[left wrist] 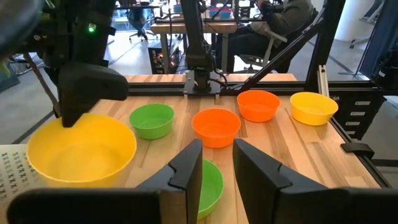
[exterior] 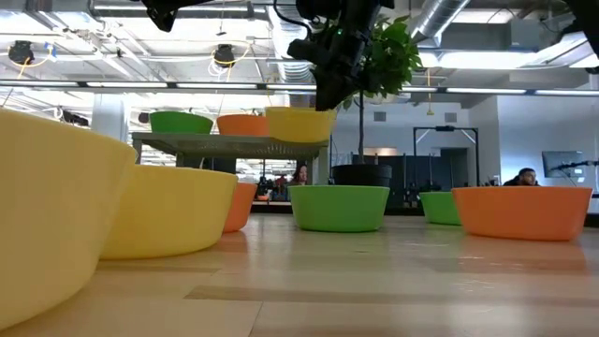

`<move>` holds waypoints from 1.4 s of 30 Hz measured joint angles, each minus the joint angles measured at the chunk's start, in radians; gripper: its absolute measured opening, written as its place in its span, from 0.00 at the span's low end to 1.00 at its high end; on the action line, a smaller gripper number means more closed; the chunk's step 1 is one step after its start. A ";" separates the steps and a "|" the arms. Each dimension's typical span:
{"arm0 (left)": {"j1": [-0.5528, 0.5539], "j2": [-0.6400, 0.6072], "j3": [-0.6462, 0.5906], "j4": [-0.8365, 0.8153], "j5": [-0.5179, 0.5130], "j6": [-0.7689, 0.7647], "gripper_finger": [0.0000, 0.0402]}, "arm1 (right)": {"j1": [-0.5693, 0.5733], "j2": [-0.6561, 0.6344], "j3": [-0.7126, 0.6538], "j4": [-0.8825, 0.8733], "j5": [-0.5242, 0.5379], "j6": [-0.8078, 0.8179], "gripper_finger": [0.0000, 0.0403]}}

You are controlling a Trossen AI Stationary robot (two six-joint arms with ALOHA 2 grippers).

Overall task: Pick & Place Mini bowls
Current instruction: Put the yellow bowl on the shelf

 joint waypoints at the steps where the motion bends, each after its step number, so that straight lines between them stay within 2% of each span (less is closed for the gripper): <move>1: 0.000 0.000 0.000 0.000 0.000 0.000 0.23 | 0.000 0.000 0.000 0.001 0.000 0.000 0.07; 5: 0.000 0.000 0.000 0.000 0.000 0.000 0.23 | 0.001 0.000 0.000 0.001 0.003 0.000 0.09; 10: 0.000 0.000 0.000 0.000 0.000 0.000 0.23 | 0.001 0.000 0.000 0.001 0.062 -0.029 0.09; 17: 0.000 0.000 0.000 0.002 0.000 0.000 0.23 | 0.011 0.000 0.000 0.004 0.076 -0.055 0.01; 26: 0.000 0.020 0.000 0.008 0.016 0.006 0.23 | 0.017 0.000 0.000 0.004 0.071 -0.069 0.01; 30: 0.000 0.103 0.000 0.087 0.097 0.133 0.23 | 0.017 0.000 0.000 0.005 0.033 -0.069 0.02; 33: 0.004 0.191 0.014 0.156 0.104 0.280 0.23 | 0.017 0.000 0.000 0.013 0.005 -0.069 0.02; 38: 0.071 0.349 0.102 0.130 -0.049 0.495 0.29 | 0.017 0.000 0.023 0.009 -0.024 -0.071 0.01; 42: 0.159 0.449 0.173 0.064 -0.060 0.552 0.34 | 0.017 0.000 0.041 0.010 -0.031 -0.071 0.02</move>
